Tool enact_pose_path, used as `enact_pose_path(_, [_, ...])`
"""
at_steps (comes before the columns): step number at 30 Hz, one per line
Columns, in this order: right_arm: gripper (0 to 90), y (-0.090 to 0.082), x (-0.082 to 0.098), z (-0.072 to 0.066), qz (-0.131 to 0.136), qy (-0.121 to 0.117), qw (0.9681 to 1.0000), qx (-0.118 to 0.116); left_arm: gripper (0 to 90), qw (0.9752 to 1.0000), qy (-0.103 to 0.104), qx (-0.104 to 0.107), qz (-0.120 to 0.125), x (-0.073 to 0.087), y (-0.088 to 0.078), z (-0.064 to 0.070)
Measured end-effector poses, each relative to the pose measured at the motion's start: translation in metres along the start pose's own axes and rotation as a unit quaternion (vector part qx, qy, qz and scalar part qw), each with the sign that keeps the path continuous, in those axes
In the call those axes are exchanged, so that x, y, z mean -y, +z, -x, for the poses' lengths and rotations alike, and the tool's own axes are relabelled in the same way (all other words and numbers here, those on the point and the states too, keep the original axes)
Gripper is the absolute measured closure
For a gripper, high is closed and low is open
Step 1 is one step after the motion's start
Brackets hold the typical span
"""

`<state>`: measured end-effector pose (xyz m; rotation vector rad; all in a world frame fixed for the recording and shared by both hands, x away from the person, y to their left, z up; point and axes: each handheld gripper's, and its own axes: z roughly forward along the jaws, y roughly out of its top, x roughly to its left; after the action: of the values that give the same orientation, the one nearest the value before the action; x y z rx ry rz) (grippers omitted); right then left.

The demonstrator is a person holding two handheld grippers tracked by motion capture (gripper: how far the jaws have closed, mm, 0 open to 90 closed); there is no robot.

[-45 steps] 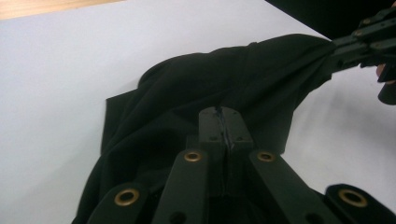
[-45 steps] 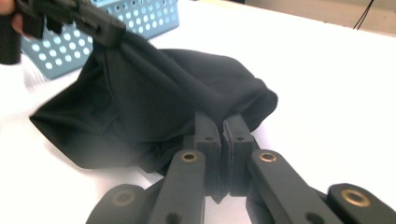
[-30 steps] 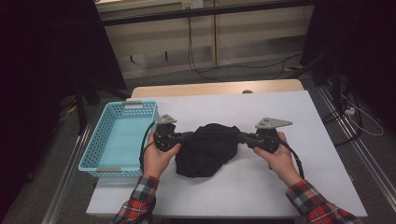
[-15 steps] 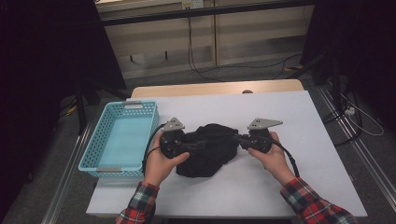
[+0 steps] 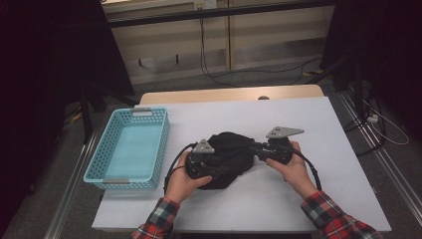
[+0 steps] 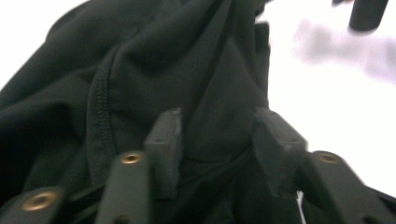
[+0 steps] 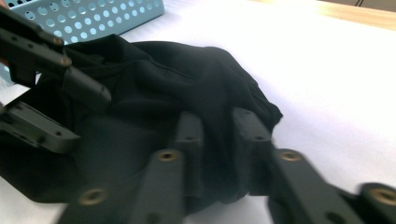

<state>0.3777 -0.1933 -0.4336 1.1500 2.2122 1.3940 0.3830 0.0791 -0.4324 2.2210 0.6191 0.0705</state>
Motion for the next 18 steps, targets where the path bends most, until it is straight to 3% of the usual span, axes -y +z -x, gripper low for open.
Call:
enact_pose_path(3, [58.4,-0.004,0.001,0.000,-0.008,-0.013,0.9999,0.006,67.0,0.9996,0.015,-0.002,-0.024,0.002,0.006,0.003])
enact_pose_path(6, [52.3,-0.008,0.001,0.001,-0.012,-0.007,0.9999,0.007,76.6,0.9993,0.019,-0.001,-0.033,0.002,0.009,0.003])
enact_pose_path(10, [45.8,-0.013,0.001,0.003,-0.015,0.000,0.9998,0.010,89.4,0.9991,0.000,0.009,-0.040,0.002,0.008,0.001])
enact_pose_path(18, [39.7,-0.022,0.002,0.009,0.004,0.014,0.9997,0.017,90.0,0.9994,-0.027,0.006,0.020,-0.008,-0.019,-0.009])
